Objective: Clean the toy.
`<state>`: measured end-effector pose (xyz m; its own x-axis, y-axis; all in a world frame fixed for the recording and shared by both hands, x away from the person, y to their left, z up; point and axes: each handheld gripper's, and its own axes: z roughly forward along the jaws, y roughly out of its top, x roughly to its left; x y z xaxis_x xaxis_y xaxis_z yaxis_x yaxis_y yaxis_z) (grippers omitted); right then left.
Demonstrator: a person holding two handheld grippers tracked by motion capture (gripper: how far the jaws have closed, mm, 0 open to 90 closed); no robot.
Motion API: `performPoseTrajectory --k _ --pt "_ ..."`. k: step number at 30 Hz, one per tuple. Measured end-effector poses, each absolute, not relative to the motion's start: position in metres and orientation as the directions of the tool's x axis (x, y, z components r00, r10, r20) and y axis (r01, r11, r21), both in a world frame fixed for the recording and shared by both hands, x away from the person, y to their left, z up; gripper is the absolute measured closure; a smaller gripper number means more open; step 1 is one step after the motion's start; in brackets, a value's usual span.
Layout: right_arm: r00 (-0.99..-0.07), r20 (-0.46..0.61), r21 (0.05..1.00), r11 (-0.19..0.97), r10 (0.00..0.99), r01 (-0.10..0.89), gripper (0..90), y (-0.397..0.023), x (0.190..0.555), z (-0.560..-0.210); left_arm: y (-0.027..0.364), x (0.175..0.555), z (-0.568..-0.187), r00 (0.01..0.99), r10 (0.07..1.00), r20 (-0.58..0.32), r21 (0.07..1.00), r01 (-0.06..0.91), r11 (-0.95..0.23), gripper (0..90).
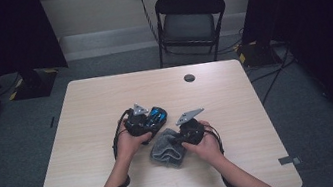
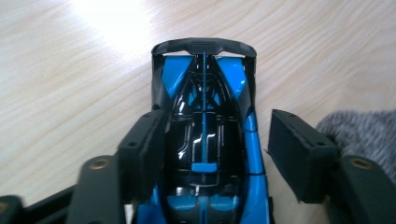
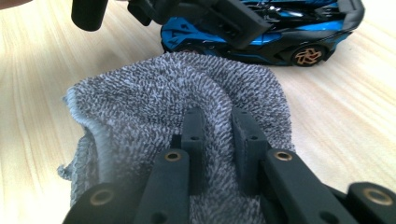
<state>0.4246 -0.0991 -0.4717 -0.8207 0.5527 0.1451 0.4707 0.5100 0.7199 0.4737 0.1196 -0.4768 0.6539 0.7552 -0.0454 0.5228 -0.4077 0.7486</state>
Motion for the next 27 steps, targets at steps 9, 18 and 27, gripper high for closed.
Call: performPoseTrajectory --k 9,18,27 --pt "-0.832 0.136 0.710 0.533 0.537 0.460 54.9 -0.096 0.420 -0.465 0.120 0.460 -0.462 0.631 0.775 -0.039 0.771 0.512 -0.378 24.9" --pt "-0.793 0.010 0.738 0.531 0.609 0.417 39.0 -0.124 0.425 -0.437 0.115 0.422 -0.448 0.693 0.718 -0.064 0.806 0.460 -0.372 24.8" --pt "-0.732 0.025 0.750 0.471 0.681 0.464 28.7 -0.148 0.439 -0.437 0.089 0.390 -0.463 0.766 0.639 -0.063 0.797 0.424 -0.430 25.9"
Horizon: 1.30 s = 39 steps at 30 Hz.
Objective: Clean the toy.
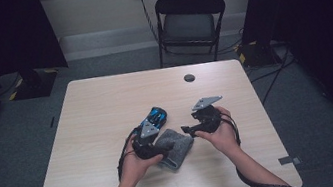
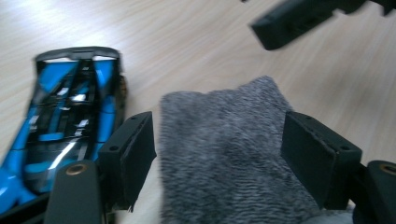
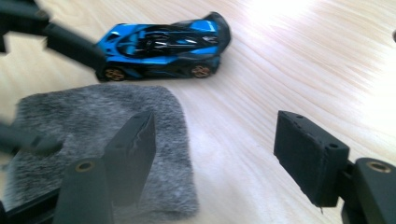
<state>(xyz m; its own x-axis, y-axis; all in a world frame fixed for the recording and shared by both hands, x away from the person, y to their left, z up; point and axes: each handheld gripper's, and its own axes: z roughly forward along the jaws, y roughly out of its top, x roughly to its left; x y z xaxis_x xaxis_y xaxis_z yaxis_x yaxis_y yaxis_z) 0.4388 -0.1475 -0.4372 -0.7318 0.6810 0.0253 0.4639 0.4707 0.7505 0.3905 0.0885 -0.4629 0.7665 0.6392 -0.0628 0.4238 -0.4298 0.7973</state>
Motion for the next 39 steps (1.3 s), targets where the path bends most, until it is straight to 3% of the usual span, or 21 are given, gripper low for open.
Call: performPoseTrajectory --k 11,22,30,39 --pt "-0.716 0.057 0.753 0.442 0.695 0.488 28.3 -0.149 0.446 -0.441 0.076 0.379 -0.482 0.807 0.590 -0.004 0.765 0.383 -0.518 39.7" --pt "-0.719 0.044 0.760 0.445 0.693 0.475 23.6 -0.136 0.451 -0.442 0.074 0.374 -0.496 0.805 0.593 0.005 0.749 0.390 -0.536 40.4" --pt "-0.742 0.051 0.764 0.452 0.669 0.460 20.6 -0.121 0.461 -0.444 0.075 0.373 -0.491 0.803 0.596 0.011 0.718 0.409 -0.563 67.8" --pt "-0.769 0.066 0.761 0.466 0.636 0.452 19.3 -0.098 0.471 -0.452 0.086 0.377 -0.487 0.786 0.612 -0.089 0.718 0.477 -0.507 75.3"
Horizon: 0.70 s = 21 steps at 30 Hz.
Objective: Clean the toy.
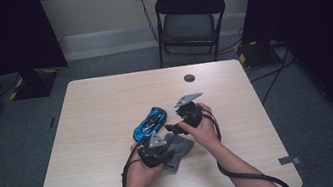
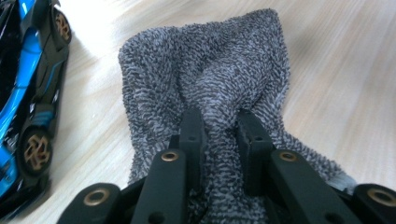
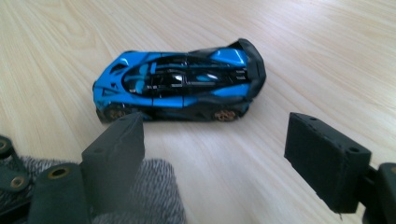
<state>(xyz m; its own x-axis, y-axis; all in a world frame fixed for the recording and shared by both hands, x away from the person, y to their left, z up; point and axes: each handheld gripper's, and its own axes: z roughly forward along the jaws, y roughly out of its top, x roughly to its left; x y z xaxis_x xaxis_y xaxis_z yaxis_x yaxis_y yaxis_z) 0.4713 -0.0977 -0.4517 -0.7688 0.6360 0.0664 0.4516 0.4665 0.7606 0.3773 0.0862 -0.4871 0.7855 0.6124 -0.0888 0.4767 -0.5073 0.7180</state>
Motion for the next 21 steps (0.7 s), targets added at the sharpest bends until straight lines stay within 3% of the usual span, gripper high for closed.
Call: performPoseTrajectory --k 5,21 --pt "-0.796 0.053 0.764 0.489 0.604 0.422 19.3 -0.083 0.479 -0.451 0.107 0.378 -0.479 0.749 0.642 -0.164 0.709 0.542 -0.451 75.7" --pt "-0.836 0.062 0.768 0.509 0.546 0.389 16.3 -0.035 0.498 -0.461 0.144 0.373 -0.472 0.709 0.680 -0.190 0.707 0.579 -0.407 75.5"
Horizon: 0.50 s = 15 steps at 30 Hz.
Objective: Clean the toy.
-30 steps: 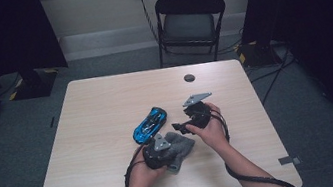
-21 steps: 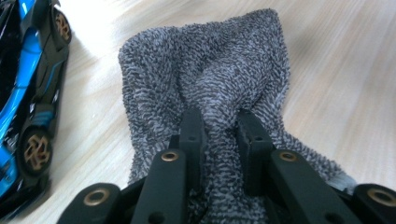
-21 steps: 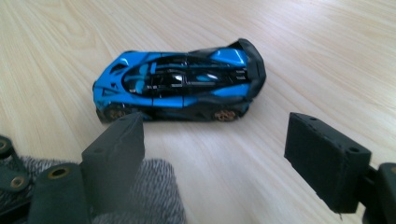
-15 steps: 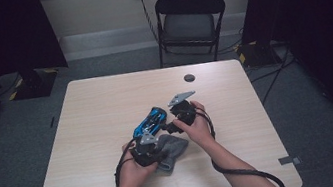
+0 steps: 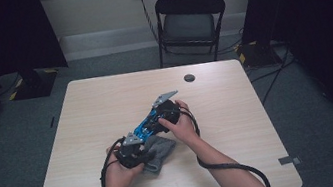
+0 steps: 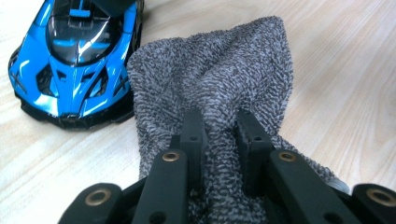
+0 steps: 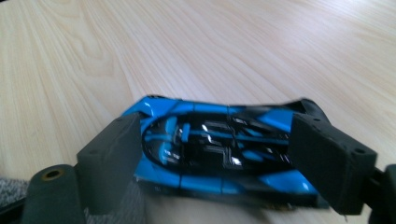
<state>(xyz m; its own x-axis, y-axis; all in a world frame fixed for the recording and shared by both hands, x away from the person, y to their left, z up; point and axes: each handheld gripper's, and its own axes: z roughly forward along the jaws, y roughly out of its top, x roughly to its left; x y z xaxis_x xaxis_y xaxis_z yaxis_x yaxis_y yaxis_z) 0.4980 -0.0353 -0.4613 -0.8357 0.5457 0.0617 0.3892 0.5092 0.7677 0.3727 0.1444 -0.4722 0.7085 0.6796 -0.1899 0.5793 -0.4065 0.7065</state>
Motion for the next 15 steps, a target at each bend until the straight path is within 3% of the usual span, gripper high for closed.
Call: performPoseTrajectory --k 15 --pt "-0.863 -0.016 0.713 0.611 0.504 0.344 14.1 -0.014 0.505 -0.473 0.158 0.367 -0.474 0.687 0.695 -0.213 0.703 0.602 -0.379 75.3"
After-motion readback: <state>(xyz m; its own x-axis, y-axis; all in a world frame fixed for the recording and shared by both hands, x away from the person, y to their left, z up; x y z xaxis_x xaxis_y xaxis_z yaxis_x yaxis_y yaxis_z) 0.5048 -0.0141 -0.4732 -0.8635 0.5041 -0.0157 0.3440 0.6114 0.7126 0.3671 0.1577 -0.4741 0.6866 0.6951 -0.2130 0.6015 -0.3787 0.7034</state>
